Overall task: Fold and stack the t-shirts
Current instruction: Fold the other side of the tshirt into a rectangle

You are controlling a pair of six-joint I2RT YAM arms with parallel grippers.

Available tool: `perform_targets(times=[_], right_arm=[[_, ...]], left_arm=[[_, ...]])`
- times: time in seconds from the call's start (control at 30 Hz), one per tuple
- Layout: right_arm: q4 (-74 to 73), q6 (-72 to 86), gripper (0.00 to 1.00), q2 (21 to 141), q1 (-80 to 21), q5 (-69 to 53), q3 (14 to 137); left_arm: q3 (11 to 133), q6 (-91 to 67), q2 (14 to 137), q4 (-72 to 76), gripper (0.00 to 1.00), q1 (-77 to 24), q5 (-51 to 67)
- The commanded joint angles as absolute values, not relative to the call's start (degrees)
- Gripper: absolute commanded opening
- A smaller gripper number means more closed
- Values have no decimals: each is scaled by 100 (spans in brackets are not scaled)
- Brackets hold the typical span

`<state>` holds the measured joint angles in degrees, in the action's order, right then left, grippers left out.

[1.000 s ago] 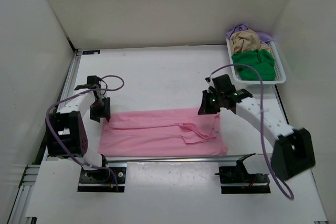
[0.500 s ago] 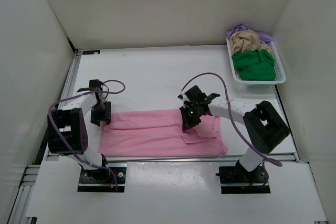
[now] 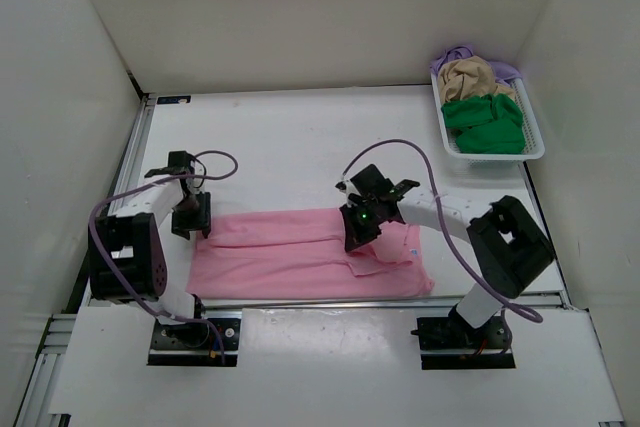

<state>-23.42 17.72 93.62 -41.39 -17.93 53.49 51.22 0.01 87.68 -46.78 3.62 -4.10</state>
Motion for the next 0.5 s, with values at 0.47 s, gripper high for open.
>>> perform_targets(times=[0.47], right_arm=[[-2689, 1988, 0, 9586, -3691, -826, 5801]], left_arm=[[5599, 0, 8385, -4860, 59, 343, -447]])
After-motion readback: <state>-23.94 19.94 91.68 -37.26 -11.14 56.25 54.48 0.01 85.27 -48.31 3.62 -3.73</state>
